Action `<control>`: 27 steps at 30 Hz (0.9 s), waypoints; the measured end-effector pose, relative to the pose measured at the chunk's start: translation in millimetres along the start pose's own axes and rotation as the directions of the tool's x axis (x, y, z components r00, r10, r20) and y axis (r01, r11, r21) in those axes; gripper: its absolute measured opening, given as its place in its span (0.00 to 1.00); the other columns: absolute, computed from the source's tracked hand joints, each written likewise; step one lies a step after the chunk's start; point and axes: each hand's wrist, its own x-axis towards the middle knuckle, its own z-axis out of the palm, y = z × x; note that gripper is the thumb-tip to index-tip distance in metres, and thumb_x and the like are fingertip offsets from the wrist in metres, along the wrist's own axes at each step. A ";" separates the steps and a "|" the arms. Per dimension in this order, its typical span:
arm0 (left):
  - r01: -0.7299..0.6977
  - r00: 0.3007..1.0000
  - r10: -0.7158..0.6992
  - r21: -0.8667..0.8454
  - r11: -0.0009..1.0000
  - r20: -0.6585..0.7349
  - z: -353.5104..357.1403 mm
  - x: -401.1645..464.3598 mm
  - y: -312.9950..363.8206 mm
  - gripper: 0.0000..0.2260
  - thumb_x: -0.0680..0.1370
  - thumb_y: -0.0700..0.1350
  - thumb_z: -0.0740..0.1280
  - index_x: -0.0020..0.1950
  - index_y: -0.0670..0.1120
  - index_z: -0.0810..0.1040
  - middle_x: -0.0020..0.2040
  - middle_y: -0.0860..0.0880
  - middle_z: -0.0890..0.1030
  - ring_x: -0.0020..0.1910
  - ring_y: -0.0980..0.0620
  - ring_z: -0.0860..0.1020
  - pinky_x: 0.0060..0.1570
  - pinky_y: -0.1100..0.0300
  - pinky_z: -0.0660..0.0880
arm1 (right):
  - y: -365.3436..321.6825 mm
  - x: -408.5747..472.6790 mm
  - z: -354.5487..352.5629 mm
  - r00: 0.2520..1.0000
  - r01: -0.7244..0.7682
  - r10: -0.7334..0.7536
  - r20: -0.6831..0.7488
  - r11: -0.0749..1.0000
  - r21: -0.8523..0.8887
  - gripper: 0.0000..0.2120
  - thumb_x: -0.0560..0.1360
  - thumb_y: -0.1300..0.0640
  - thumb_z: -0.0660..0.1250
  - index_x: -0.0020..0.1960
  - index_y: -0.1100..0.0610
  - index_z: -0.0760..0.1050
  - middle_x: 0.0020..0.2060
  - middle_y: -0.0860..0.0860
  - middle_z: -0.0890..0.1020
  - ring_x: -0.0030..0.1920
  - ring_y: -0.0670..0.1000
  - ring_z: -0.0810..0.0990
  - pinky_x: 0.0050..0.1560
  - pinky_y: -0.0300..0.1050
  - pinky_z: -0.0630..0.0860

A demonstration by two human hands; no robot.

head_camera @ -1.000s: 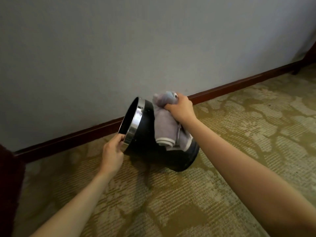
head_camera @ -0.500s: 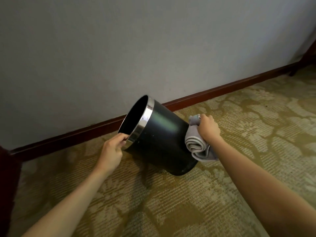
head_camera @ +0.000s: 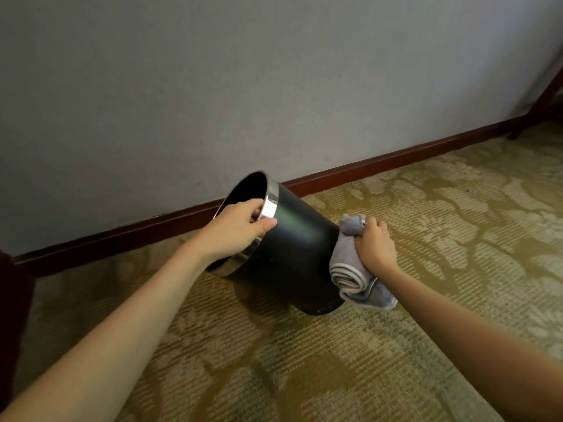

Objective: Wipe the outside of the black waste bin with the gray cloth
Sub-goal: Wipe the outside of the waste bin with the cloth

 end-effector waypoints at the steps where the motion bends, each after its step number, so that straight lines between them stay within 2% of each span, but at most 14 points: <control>1: 0.026 0.999 -0.025 0.013 1.000 -0.047 -1.5 0.6 -0.5 0.13 0.79 0.52 0.61 0.61 0.52 0.76 0.55 0.53 0.80 0.53 0.55 0.77 0.53 0.53 0.74 | -2.9 -1.6 0.4 1.000 0.020 -0.020 -0.005 1.000 0.000 0.12 0.79 0.55 0.57 0.60 0.60 0.66 0.57 0.62 0.71 0.52 0.66 0.74 0.49 0.60 0.74; 3: 0.089 0.985 -0.090 -0.016 0.996 -0.145 -7.8 -1.8 -7.3 0.09 0.79 0.52 0.60 0.52 0.53 0.78 0.49 0.55 0.81 0.51 0.56 0.77 0.49 0.55 0.73 | -7.9 -4.7 2.4 0.998 0.060 -0.060 -0.014 0.998 -0.004 0.12 0.79 0.56 0.57 0.59 0.60 0.66 0.57 0.61 0.71 0.51 0.66 0.75 0.48 0.59 0.74; 5: 0.138 0.971 -0.147 -0.062 0.989 -0.190 -14.8 -5.8 -16.2 0.10 0.79 0.53 0.60 0.47 0.53 0.80 0.47 0.54 0.81 0.49 0.55 0.78 0.50 0.53 0.73 | -11.6 -7.6 5.0 0.996 0.089 -0.090 -0.023 0.996 -0.015 0.12 0.79 0.56 0.58 0.60 0.60 0.66 0.57 0.61 0.71 0.51 0.66 0.75 0.46 0.57 0.74; 7: 0.164 0.970 -0.176 -0.081 0.983 -0.170 -20.2 -10.5 -23.5 0.08 0.78 0.51 0.62 0.47 0.53 0.81 0.46 0.52 0.82 0.49 0.53 0.79 0.55 0.47 0.74 | -14.8 -9.9 7.3 0.993 0.111 -0.112 -0.033 0.993 -0.034 0.13 0.78 0.56 0.58 0.61 0.60 0.66 0.57 0.61 0.71 0.50 0.66 0.75 0.43 0.53 0.71; 9: 0.171 0.978 -0.177 -0.060 0.984 -0.114 -23.3 -15.2 -27.8 0.05 0.76 0.49 0.66 0.49 0.53 0.81 0.48 0.52 0.83 0.50 0.53 0.80 0.57 0.46 0.74 | -17.7 -12.3 8.2 0.992 0.117 -0.119 -0.036 0.992 -0.039 0.13 0.78 0.57 0.59 0.61 0.60 0.66 0.57 0.61 0.71 0.50 0.66 0.75 0.43 0.53 0.71; 11: 0.157 0.984 -0.159 -0.029 0.987 -0.076 -24.7 -18.9 -29.7 0.06 0.74 0.46 0.69 0.50 0.53 0.80 0.49 0.52 0.83 0.52 0.54 0.79 0.58 0.46 0.74 | -19.1 -13.6 7.0 0.994 0.109 -0.110 -0.024 0.994 -0.027 0.14 0.78 0.57 0.59 0.61 0.60 0.65 0.58 0.61 0.71 0.51 0.66 0.75 0.44 0.53 0.71; 15: 0.121 0.987 -0.117 0.030 0.992 -0.112 -22.5 -24.9 -29.3 0.05 0.74 0.45 0.70 0.49 0.52 0.79 0.47 0.53 0.82 0.50 0.56 0.79 0.56 0.49 0.75 | -23.6 -11.9 -6.4 0.995 0.101 -0.101 0.014 0.995 0.016 0.14 0.75 0.57 0.61 0.59 0.59 0.67 0.57 0.59 0.72 0.50 0.63 0.76 0.43 0.51 0.70; 20: 0.071 0.992 -0.059 0.103 0.992 -0.116 -14.1 -27.8 -20.4 0.03 0.75 0.45 0.69 0.46 0.52 0.78 0.44 0.53 0.80 0.46 0.56 0.78 0.50 0.55 0.75 | -85.7 -15.3 -17.9 0.959 0.281 -0.270 -0.090 0.949 0.142 0.11 0.72 0.56 0.65 0.53 0.54 0.69 0.48 0.51 0.72 0.42 0.54 0.73 0.39 0.48 0.69; 22: 0.035 0.995 -0.021 0.150 0.988 -0.097 -11.3 -27.0 -15.2 0.03 0.75 0.45 0.69 0.45 0.54 0.77 0.43 0.53 0.80 0.45 0.56 0.78 0.46 0.58 0.74 | -116.4 -16.9 -17.9 0.930 0.362 -0.340 -0.136 0.910 0.199 0.12 0.71 0.56 0.65 0.54 0.54 0.70 0.48 0.52 0.74 0.43 0.55 0.75 0.39 0.51 0.72; 24: 0.015 0.997 0.001 0.197 0.980 -0.077 -10.2 -26.7 -11.9 0.03 0.75 0.45 0.69 0.44 0.54 0.77 0.43 0.54 0.79 0.44 0.56 0.78 0.44 0.60 0.73 | -133.5 -10.9 -19.3 0.911 0.405 -0.381 -0.154 0.897 0.178 0.13 0.70 0.57 0.64 0.55 0.55 0.71 0.50 0.55 0.75 0.44 0.59 0.76 0.38 0.51 0.71; 27: 0.011 0.999 -0.001 0.232 0.973 -0.046 -13.2 -28.2 -12.1 0.04 0.75 0.43 0.68 0.46 0.53 0.77 0.43 0.54 0.79 0.44 0.57 0.77 0.42 0.62 0.71 | -120.3 9.2 -18.9 0.945 0.324 -0.318 -0.071 0.941 0.095 0.13 0.72 0.57 0.63 0.56 0.57 0.70 0.53 0.58 0.74 0.49 0.64 0.76 0.42 0.53 0.71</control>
